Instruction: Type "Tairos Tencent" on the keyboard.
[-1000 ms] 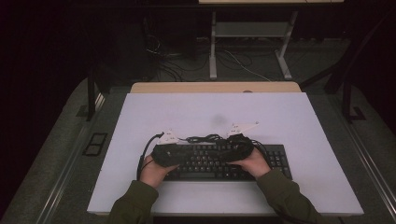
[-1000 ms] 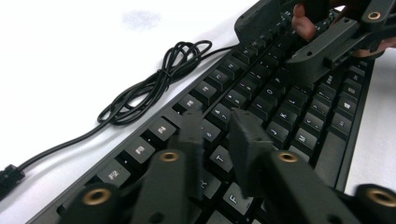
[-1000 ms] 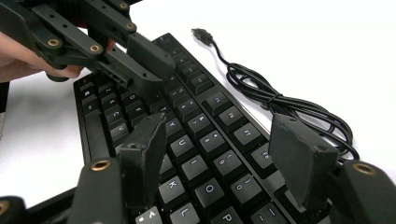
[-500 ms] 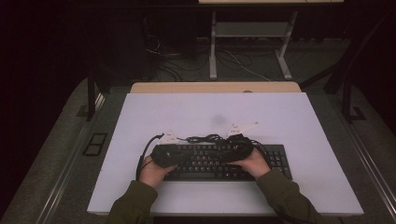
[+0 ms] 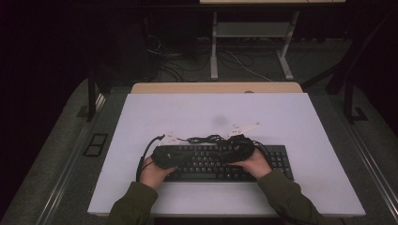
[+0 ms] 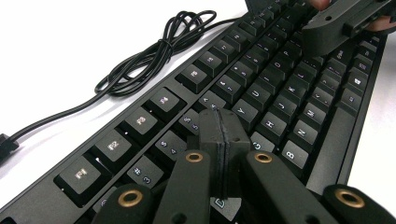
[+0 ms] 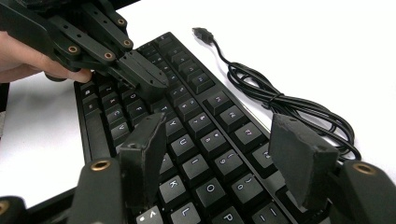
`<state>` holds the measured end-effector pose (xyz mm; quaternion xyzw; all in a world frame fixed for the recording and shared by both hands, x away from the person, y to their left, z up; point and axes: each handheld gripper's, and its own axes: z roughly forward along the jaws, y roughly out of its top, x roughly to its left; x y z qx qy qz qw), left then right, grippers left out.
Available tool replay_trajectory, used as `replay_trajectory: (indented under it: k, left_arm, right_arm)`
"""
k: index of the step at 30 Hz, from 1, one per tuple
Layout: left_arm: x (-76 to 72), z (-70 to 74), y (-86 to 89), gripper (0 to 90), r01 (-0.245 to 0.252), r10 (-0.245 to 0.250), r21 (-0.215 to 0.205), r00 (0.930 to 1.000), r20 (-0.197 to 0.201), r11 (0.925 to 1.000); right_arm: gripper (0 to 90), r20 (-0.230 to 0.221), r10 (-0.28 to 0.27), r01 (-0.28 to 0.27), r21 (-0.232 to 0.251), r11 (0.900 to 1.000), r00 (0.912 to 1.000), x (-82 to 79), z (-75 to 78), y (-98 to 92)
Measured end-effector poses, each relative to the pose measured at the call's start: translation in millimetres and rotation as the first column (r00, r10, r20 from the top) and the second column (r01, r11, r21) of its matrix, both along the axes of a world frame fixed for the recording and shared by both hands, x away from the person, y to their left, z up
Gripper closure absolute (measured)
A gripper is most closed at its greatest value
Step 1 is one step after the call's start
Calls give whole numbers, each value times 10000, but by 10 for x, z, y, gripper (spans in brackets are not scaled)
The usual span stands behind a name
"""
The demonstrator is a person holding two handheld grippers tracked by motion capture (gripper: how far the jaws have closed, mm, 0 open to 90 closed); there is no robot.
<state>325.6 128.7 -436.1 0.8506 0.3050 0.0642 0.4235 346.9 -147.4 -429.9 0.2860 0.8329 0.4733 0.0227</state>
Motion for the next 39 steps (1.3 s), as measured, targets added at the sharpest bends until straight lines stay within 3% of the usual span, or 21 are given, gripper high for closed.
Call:
replay_trajectory:
  k: [22, 39]
  left_arm:
    - [-2, -6, -13, 889, 44, -44, 111, 10000, -19, 9999]
    - [-34, 65, 19, 860, -90, 93, -307, 9999, 107, 9995]
  right_arm:
    - [364, 13, -21, 20, 31, 10000, 10000, -4, 14, 0]
    - [364, 20, -50, 50, 41, 10000, 10000, -4, 21, -7]
